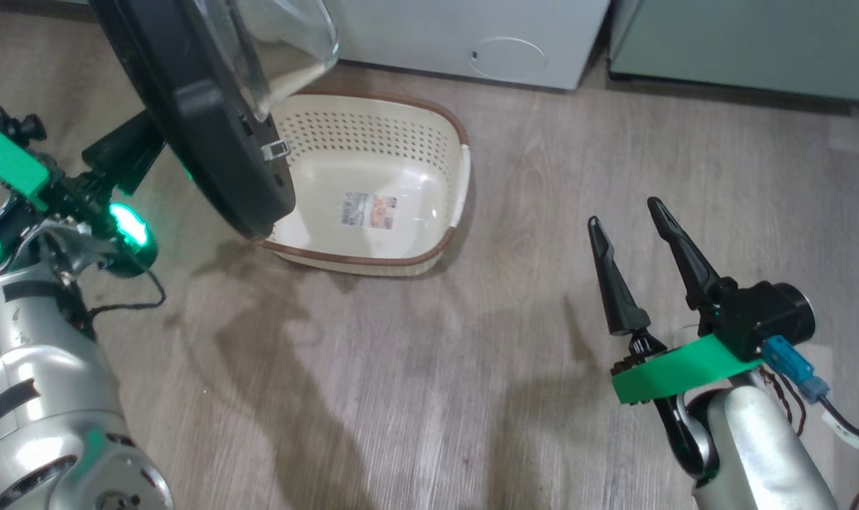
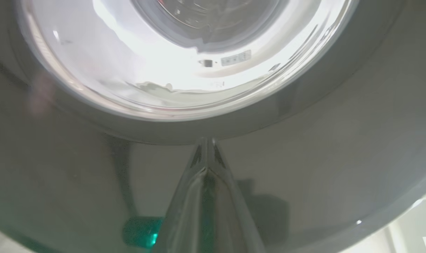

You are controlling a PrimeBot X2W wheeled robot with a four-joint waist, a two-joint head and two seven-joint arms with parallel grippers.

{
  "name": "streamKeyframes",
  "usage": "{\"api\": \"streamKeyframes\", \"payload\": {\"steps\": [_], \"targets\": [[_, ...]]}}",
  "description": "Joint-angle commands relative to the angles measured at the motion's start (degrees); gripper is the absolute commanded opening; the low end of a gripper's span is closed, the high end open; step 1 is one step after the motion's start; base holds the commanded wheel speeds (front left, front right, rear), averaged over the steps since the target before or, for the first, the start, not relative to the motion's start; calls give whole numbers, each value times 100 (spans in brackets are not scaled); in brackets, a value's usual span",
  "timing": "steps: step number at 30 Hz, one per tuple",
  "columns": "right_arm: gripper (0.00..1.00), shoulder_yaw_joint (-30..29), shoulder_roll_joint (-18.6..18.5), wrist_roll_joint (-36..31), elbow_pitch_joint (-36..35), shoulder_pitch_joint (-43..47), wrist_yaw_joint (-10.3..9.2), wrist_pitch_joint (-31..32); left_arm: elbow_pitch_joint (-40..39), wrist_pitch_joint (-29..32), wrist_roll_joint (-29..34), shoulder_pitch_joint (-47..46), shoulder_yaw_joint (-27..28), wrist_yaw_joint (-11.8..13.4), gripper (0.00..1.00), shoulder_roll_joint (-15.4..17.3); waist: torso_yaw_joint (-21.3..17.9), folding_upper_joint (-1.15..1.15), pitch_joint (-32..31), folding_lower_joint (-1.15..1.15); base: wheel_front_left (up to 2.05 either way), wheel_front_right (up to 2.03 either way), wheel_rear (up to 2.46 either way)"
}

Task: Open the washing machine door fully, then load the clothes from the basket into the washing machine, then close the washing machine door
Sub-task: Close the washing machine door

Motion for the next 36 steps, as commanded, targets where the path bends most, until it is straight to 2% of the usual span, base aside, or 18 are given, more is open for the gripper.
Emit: {"api": "streamKeyframes", "payload": {"steps": [1,6,9,14,20,24,36], "targets": [[100,152,70,34,-250,-117,0,-53,-43,-81,-467,-125,-214,12,0,159,-211,0,184,0,0,0,0],[100,117,70,39,-309,-176,0,-53,183,-552,-1317,-283,-989,-9,0,157,-530,0,423,0,0,0,0],[100,117,70,68,-332,-204,0,-53,183,-770,-1556,-290,-1308,-19,0,157,-672,0,509,0,0,0,0],[100,123,71,167,-380,-244,0,-53,126,-1506,-1910,-293,-1975,-22,0,156,-1047,0,688,0,0,0,0],[100,133,71,327,-442,-287,0,-53,59,-2480,-2237,-497,-2384,33,0,156,-1510,0,859,0,0,0,0],[100,169,71,468,-464,-340,0,-53,-39,-3060,-2163,-643,-2452,27,0,159,-1896,0,944,0,0,0,0],[100,190,71,863,-479,-202,0,-53,188,-4900,-1674,-1263,-2096,25,0,339,-2929,0,952,0,0,0,0]]}}
